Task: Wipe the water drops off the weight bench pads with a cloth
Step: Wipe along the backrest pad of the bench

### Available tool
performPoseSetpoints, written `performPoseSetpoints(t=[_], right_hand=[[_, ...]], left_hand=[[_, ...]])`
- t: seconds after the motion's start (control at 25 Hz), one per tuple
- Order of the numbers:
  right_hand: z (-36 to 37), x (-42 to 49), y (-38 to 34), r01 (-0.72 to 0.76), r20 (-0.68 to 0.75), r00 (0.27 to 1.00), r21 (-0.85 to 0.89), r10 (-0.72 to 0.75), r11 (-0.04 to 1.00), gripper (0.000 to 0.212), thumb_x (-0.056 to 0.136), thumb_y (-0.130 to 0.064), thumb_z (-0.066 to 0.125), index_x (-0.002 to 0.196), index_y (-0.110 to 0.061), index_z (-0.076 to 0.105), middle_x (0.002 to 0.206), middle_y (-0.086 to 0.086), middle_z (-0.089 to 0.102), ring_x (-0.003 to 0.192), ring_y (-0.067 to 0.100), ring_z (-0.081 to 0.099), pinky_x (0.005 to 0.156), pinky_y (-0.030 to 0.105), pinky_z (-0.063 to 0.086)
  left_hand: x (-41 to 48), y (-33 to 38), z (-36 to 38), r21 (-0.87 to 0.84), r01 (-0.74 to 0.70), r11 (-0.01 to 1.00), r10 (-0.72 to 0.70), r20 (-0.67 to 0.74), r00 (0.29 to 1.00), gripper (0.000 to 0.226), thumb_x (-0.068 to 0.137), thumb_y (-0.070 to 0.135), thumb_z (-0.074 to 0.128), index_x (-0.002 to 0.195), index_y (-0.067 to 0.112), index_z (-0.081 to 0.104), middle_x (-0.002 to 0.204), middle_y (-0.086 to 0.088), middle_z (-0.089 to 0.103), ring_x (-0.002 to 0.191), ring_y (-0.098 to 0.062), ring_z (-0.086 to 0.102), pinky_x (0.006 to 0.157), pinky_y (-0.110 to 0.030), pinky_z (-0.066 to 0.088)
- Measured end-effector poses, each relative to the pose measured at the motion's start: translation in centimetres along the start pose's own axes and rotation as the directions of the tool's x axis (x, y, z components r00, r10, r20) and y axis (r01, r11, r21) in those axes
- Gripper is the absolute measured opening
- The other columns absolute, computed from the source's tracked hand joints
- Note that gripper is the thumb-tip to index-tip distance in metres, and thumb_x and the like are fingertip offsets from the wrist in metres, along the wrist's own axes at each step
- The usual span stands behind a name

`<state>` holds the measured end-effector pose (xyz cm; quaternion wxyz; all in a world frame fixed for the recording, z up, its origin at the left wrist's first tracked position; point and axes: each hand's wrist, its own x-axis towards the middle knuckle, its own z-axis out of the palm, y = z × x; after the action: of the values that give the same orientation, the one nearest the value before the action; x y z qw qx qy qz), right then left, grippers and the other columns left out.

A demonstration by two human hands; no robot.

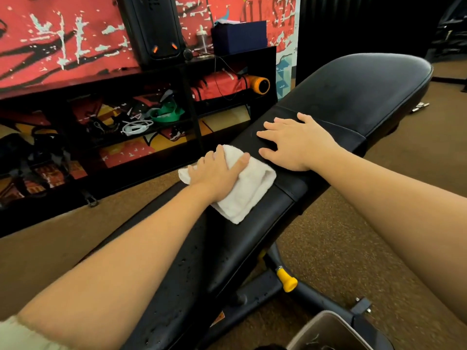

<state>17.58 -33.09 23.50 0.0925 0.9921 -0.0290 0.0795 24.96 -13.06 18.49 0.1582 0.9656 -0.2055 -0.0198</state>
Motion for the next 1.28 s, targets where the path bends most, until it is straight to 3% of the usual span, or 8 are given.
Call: performPoseSetpoints(t=[0.12,0.24,0.4,0.52,0.6,0.88,1.04,1.28], right_hand=[[0.2,0.2,0.1,0.001,-0.012,1.000,0.006,-0.001,1.000,0.063,0.103,-0.063,0.022,0.160,-0.037,0.025,0.170,-0.009,0.017,0.157,0.014,0.011,0.126,0.053,0.004],[0.3,0.1,0.1,-0.001,-0.020,1.000,0.008,0.001,1.000,0.062,0.103,-0.061,0.022,0.160,-0.036,0.025,0.170,-0.008,0.017,0.157,0.016,0.011,0.126,0.054,0.004],[0.1,0.1,0.1,0.002,-0.009,1.000,0.009,-0.002,1.000,0.062,0.103,-0.061,0.022,0.160,-0.037,0.025,0.170,-0.008,0.017,0.157,0.015,0.011,0.126,0.053,0.004],[-0.1,-0.1,0.0,-0.009,-0.006,1.000,0.013,0.009,1.000,0.061,0.103,-0.061,0.023,0.160,-0.037,0.026,0.170,-0.008,0.018,0.157,0.015,0.011,0.126,0.053,0.004],[-0.1,-0.1,-0.2,-0.013,0.001,1.000,0.022,0.013,1.000,0.060,0.104,-0.060,0.024,0.160,-0.037,0.027,0.170,-0.008,0.018,0.157,0.015,0.012,0.126,0.053,0.004],[-0.2,-0.3,-0.1,-0.008,-0.028,1.000,0.033,0.009,0.999,0.056,0.107,-0.052,0.015,0.158,-0.036,0.032,0.169,-0.008,0.022,0.156,0.017,0.015,0.125,0.054,0.006],[-0.1,-0.3,-0.3,-0.008,-0.035,0.999,0.038,0.009,0.999,0.057,0.107,-0.053,0.014,0.158,-0.036,0.033,0.168,-0.007,0.023,0.156,0.017,0.016,0.126,0.054,0.006],[0.1,-0.2,-0.3,-0.022,-0.028,0.999,0.028,0.023,0.999,0.057,0.107,-0.054,0.015,0.158,-0.036,0.031,0.169,-0.008,0.021,0.156,0.016,0.014,0.126,0.052,0.006]], left_hand=[[-6.6,0.7,1.3,-0.007,-0.169,0.986,0.169,0.117,0.979,0.125,0.067,0.100,0.003,0.166,0.026,-0.014,0.175,-0.006,-0.016,0.161,-0.029,-0.014,0.128,-0.060,-0.004],[-11.0,0.3,2.2,-0.038,-0.248,0.968,0.250,0.156,0.956,0.117,0.075,0.098,0.013,0.164,0.030,-0.022,0.171,0.001,-0.029,0.158,-0.021,-0.028,0.128,-0.053,-0.013],[-4.7,0.1,1.3,-0.041,-0.117,0.992,0.121,0.102,0.987,0.124,0.068,0.101,0.010,0.167,0.029,-0.010,0.176,-0.004,-0.012,0.162,-0.028,-0.012,0.128,-0.058,-0.004],[0.7,-0.2,0.0,-0.077,0.010,0.997,-0.008,0.018,1.000,0.115,0.074,0.099,0.017,0.161,0.023,0.026,0.162,-0.015,0.039,0.147,-0.039,0.037,0.118,-0.062,0.027],[1.8,-0.5,-0.4,-0.081,0.038,0.996,-0.036,0.026,0.999,0.104,0.083,0.095,0.021,0.155,0.021,0.035,0.148,-0.015,0.054,0.132,-0.041,0.051,0.109,-0.058,0.037],[-6.6,3.0,1.5,-0.072,-0.036,0.997,0.044,0.112,0.993,0.115,0.088,0.090,0.022,0.166,0.013,-0.014,0.174,-0.013,-0.015,0.161,-0.032,-0.014,0.128,-0.059,-0.004],[-15.0,1.7,4.0,0.135,-0.327,0.936,0.326,0.025,0.945,0.105,0.101,0.064,0.044,0.161,0.012,-0.024,0.173,-0.015,-0.021,0.160,-0.034,-0.017,0.130,-0.057,0.003],[-15.0,0.7,4.3,0.228,-0.376,0.898,0.375,0.051,0.926,0.099,0.105,0.053,0.046,0.161,0.011,-0.023,0.172,-0.017,-0.020,0.160,-0.036,-0.016,0.130,-0.056,0.001]])
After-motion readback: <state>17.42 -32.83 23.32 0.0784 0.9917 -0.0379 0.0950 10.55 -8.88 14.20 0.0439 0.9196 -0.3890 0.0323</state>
